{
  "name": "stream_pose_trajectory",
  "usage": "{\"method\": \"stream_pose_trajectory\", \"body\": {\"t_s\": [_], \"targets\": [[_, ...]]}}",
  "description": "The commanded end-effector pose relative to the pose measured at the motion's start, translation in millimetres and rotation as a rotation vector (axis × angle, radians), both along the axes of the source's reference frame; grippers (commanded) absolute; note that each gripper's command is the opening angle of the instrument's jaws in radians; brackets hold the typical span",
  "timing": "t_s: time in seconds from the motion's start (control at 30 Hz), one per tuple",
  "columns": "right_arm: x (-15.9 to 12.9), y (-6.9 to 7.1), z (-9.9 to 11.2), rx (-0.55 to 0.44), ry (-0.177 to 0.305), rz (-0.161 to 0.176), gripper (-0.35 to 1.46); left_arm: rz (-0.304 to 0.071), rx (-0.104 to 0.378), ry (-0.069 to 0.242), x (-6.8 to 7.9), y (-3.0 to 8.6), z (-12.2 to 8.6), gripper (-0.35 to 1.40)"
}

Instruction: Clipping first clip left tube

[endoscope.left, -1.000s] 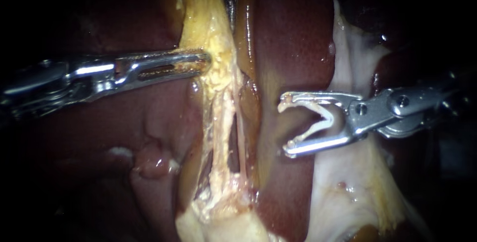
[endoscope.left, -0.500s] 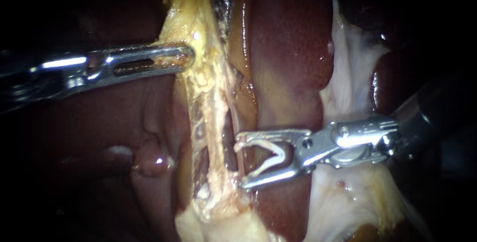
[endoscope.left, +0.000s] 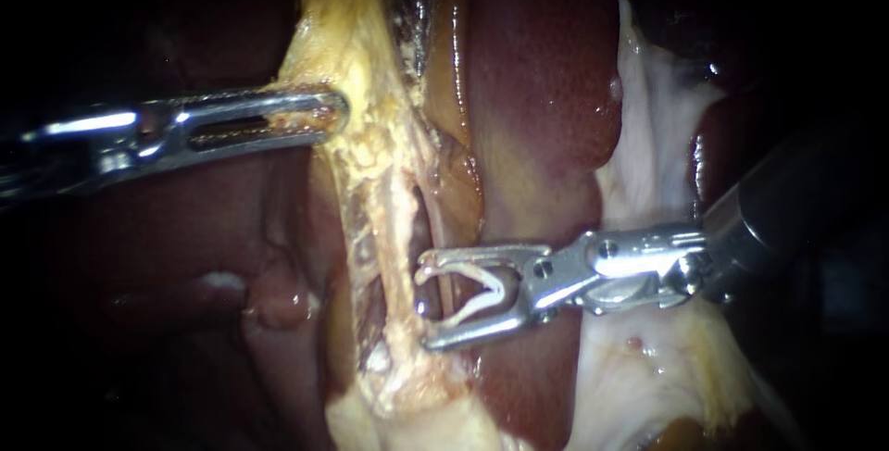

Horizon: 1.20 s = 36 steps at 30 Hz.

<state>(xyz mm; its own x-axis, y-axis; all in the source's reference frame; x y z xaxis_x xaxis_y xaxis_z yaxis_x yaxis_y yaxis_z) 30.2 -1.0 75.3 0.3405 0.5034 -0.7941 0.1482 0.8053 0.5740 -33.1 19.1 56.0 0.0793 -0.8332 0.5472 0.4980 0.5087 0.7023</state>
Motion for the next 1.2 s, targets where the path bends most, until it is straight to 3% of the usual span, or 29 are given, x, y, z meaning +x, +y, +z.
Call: {"method": "stream_pose_trajectory", "body": {"t_s": [0.03,0.2,0.37,0.8,1.0,1.2], "targets": [[0.3,-0.1,0.4,-0.003,-0.007,-0.001,0.60,0.000,-0.001,0.002,0.0,0.0,-0.1,-0.35],[1.7,-0.7,1.4,0.007,0.004,-0.020,0.60,0.000,-0.001,0.002,-0.1,-0.1,-0.4,-0.35],[3.4,-1.3,1.5,0.034,0.039,-0.085,0.60,0.001,-0.001,0.001,0.0,0.0,-0.3,-0.35],[4.6,-2.5,0.0,0.147,0.199,-0.182,0.55,-0.005,-0.003,0.004,0.8,0.4,0.0,-0.35],[5.3,-2.6,-0.3,0.171,0.229,-0.195,0.54,-0.010,-0.005,0.009,1.3,0.7,0.5,-0.35],[6.4,-3.0,0.3,0.167,0.228,-0.195,0.53,-0.010,-0.005,0.009,1.2,0.8,0.5,-0.35]]}}
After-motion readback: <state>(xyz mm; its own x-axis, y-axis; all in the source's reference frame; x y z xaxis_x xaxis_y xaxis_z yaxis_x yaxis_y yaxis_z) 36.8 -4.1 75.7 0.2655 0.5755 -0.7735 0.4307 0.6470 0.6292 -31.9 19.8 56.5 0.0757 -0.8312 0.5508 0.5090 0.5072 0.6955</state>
